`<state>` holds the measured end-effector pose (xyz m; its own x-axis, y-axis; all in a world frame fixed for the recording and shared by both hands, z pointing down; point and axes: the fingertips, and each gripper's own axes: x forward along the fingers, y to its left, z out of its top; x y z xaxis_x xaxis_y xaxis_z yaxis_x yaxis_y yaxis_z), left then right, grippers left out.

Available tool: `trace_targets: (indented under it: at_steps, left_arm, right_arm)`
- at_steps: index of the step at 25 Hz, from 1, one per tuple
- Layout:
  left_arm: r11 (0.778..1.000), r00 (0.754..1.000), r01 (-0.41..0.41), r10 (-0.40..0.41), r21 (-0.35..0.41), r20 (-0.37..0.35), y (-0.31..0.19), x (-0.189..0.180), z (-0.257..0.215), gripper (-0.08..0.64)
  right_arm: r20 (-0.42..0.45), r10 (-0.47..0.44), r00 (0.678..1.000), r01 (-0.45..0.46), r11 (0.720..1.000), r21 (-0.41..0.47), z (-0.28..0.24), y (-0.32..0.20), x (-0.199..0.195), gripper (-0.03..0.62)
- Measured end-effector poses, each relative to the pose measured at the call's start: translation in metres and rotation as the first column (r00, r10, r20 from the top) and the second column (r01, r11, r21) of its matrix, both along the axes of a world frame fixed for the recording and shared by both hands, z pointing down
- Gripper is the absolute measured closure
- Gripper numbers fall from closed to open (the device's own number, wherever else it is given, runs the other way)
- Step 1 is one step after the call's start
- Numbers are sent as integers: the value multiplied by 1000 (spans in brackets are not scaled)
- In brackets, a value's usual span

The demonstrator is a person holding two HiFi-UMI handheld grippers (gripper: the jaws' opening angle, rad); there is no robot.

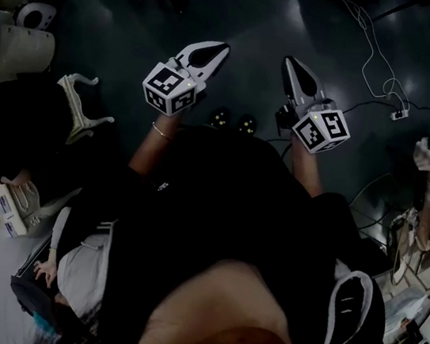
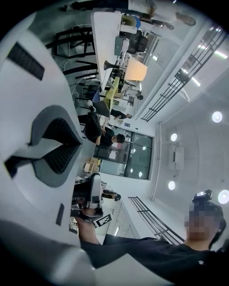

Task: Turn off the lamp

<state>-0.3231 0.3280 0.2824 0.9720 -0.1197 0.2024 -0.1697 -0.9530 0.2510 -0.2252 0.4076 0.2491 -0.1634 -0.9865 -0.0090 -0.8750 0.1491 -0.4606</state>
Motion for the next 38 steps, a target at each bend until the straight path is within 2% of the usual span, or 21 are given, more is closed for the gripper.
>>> trace_targets:
  at_steps: [7, 14, 19, 26, 30, 34, 38]
  left_arm:
    - [999, 999, -30, 29, -24, -15, 25, 30, -1, 554]
    - [998, 998, -57, 57, -14, 12, 54, 52, 8, 554]
    - [997, 997, -79, 79, 0, 27, 66, 65, 10, 554]
    - [999, 999, -34, 34, -14, 9, 47, 68, 7, 554]
    - [998, 998, -56, 56, -17, -9, 42, 88, 6, 554]
    - [996, 996, -89, 89, -11, -16, 43, 108, 7, 554]
    - [996, 997, -73, 73, -42, -17, 25, 118, 19, 554]
  right_arm:
    - [38, 21, 999, -23, 999, 42, 2, 32, 25, 592]
    - [37, 27, 999, -30, 995, 97, 1, 73, 45, 591]
    - [77, 61, 995, -69, 992, 110, 8, 93, 58, 591]
    - [96, 84, 992, -95, 988, 118, 10, 93, 68, 591]
    - [92, 99, 991, -111, 985, 131, 7, 91, 78, 591]
    - [91, 104, 990, -113, 989, 100, 16, 86, 91, 591]
    - [79, 104, 991, -110, 991, 76, 19, 70, 104, 591]
